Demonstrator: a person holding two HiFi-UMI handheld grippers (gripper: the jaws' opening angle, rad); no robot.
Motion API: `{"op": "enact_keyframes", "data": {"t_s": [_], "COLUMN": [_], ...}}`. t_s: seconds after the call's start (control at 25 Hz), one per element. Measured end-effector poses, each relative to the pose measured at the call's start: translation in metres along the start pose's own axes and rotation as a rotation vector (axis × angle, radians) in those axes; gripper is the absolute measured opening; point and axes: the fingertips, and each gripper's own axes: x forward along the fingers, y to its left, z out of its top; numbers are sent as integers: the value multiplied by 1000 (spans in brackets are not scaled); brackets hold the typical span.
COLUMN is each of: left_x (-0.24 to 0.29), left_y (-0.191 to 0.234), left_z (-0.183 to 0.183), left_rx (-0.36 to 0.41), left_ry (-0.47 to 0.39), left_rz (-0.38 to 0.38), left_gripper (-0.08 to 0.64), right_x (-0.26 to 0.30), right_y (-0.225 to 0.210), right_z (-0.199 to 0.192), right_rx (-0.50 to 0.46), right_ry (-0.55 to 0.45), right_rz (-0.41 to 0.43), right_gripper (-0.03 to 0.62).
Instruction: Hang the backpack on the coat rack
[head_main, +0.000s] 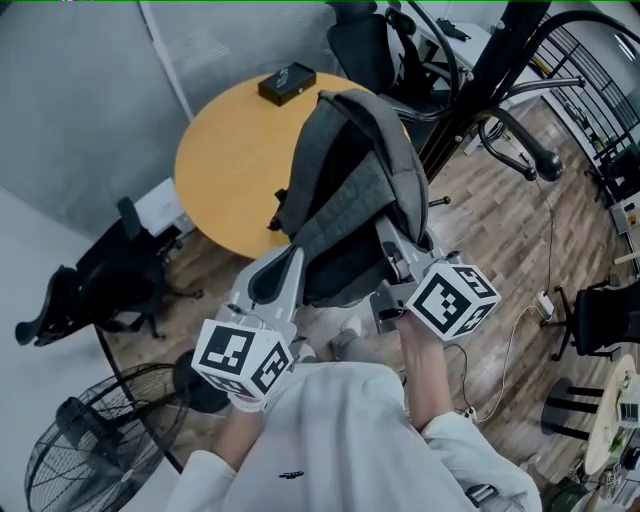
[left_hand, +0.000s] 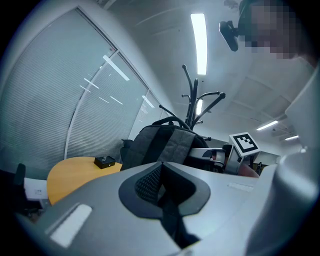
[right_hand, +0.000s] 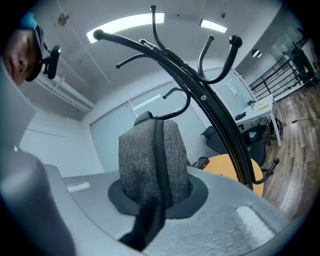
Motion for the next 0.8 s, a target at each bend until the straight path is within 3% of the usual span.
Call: {"op": "enact_keyframes", "data": {"t_s": [0.32, 0.8], "left_x": [3, 16], "left_y": [3, -11], "left_z": [0, -8], "left_rx": [3, -8], "left_ry": [-14, 16], "left_rz": [1, -35], "left_gripper": [18, 18], "right_x": [3, -13], "right_y": [-17, -65], "right_z": [14, 13], "right_rx": [66, 103], "right_ry": [-43, -54], "right_rz": [-16, -135], "right_gripper": [60, 60]}}
